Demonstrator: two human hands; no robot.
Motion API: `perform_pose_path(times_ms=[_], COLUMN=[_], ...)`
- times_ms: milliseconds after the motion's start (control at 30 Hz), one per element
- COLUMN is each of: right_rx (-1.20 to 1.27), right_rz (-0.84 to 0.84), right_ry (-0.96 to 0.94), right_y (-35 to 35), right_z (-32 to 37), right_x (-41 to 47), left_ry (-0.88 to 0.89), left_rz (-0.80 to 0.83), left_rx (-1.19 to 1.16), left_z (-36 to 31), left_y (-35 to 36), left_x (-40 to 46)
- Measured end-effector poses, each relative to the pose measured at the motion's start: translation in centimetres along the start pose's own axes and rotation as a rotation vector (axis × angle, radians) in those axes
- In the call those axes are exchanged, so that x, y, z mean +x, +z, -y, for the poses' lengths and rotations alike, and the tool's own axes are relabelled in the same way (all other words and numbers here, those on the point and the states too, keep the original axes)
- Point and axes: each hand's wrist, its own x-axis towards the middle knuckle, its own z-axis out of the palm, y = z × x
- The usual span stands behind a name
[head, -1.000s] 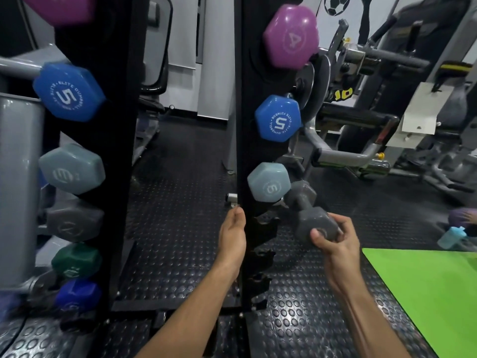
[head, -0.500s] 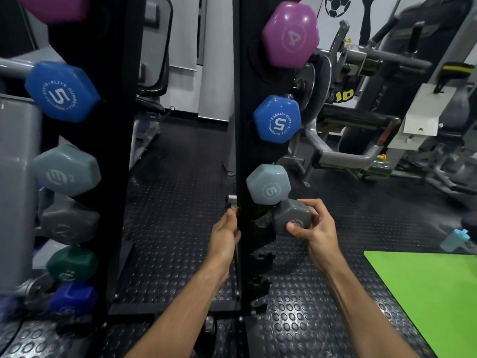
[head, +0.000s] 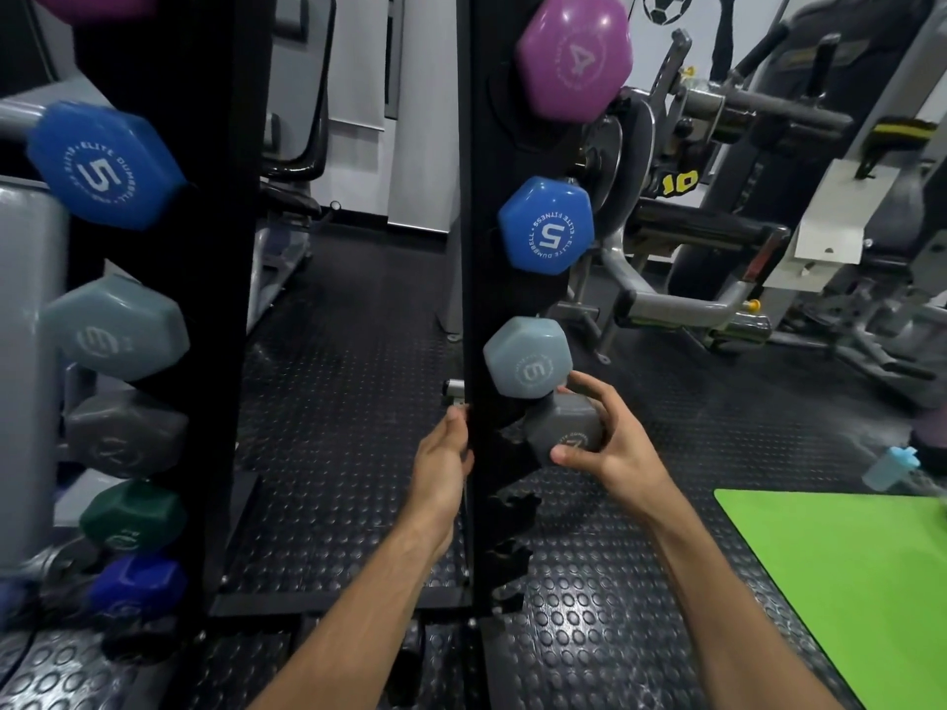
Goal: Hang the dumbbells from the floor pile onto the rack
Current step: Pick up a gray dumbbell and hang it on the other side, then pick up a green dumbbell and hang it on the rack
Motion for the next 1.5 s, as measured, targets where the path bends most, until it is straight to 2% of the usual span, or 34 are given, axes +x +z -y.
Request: perform_pose_path(times_ms=[167,367,767,900,1067,1233,1333,1400,1433,1500], right_rx=[-0.304,-0.008,-0.044,0.037,0.078,-0.001,-0.174,-0.221,-0.229,-0.231], right_rz=[0.100,0.141,0.181,0.058,-0.181,-0.269,-0.585,-0.797,-0.833,-0.783], right_ry=[0.014,0.157,0.166,0.162,0.120,0.061,-0.044,-0.197,-0.269,-0.367], right_y=[0.8,2.0,2.7,4.1,6.9,7.4,8.7,10.9,12.2,14.9], right_z=[1.4,-0.3,-2.1,-2.6,-1.6,-0.8,-0.1,0.8,1.4,2.3], right_x=[0.8,0.6,0.9,-0.2,-1.7,-2.3,-3.6,-4.9,-5.5,-6.1], left_ry=[0.006,0.007,0.006,0.010,0.044,0.064,0.049,0.042,0.041,0.040], left_rz=[0.016,0.035,0.090,0.102,0.087,0.124,0.112,0.102,0.097,0.084], left_rx=[0.008,0.022,0.039,0.084,0.142,0.188,0.212,0.220,0.225,0.235], left_z=[0.1,-0.3,-0.2,-0.7,-1.4,-2.0,-2.2,-2.1,-2.1,-1.8], left_y=[-0.1,-0.8,-2.2,-3.4,-4.5,-4.6,-5.2,-5.9,-6.2,-7.3], left_x=[-0.3,-0.1,0.6,0.6,0.6,0.3,0.2,0.2,0.0,-0.2])
